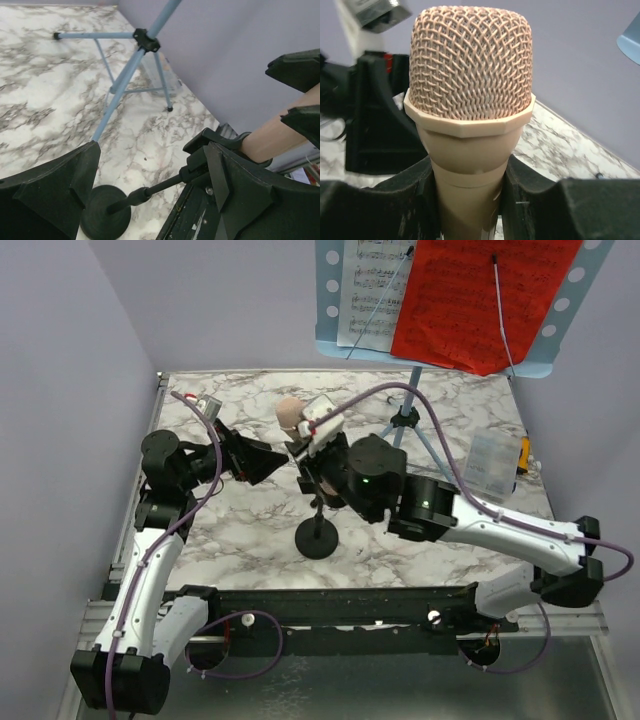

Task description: Set up the instrument practice props

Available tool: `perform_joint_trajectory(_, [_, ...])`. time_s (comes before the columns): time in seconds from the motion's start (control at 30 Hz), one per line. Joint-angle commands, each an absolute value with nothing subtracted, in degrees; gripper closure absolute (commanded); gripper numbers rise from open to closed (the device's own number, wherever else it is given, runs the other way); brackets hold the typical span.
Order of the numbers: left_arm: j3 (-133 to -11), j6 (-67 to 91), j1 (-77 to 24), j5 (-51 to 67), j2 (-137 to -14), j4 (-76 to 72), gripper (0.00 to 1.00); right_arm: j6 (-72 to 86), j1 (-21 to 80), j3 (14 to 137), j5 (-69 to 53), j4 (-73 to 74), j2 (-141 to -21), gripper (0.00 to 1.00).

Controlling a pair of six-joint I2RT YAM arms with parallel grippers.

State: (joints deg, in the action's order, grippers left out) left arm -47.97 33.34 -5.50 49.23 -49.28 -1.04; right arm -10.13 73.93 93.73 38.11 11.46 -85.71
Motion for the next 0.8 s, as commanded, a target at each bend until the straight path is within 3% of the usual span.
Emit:
perform_joint_trajectory(0.0, [-45.5, 38.1, -6.0, 62.4, -50.6, -13.0, 0.06, -17.4, 73.7, 81.3, 21.2, 0.9, -74.8, 1.0])
perform_joint_trajectory(0.13, [-43.7, 36.1, -10.0, 64.5, -49.8, -17.3, 0.06, -18.2, 71.3, 74.0, 6.1, -4.1, -66.4, 1.0])
perform_joint_trajectory(0.33, [-40.6, 24.3, -23.4, 60.0, -46.8, -25.2, 0.01, -14.8, 64.7, 76.0, -5.5, -1.7, -67.1, 1.0])
perform_joint_trajectory(0.53, [-40.9, 21.0, -28.6, 57.9, -51.1, -25.5, 0.01, -11.9, 62.1, 76.6, -8.6, -1.0, -67.9, 1.0])
perform_joint_trajectory(0.77, [-37.6, 14.6, -35.2, 41.5, -51.1, -26.1, 0.01, -10.8, 62.0, 74.6, -8.4, -1.5, -65.8, 1.0])
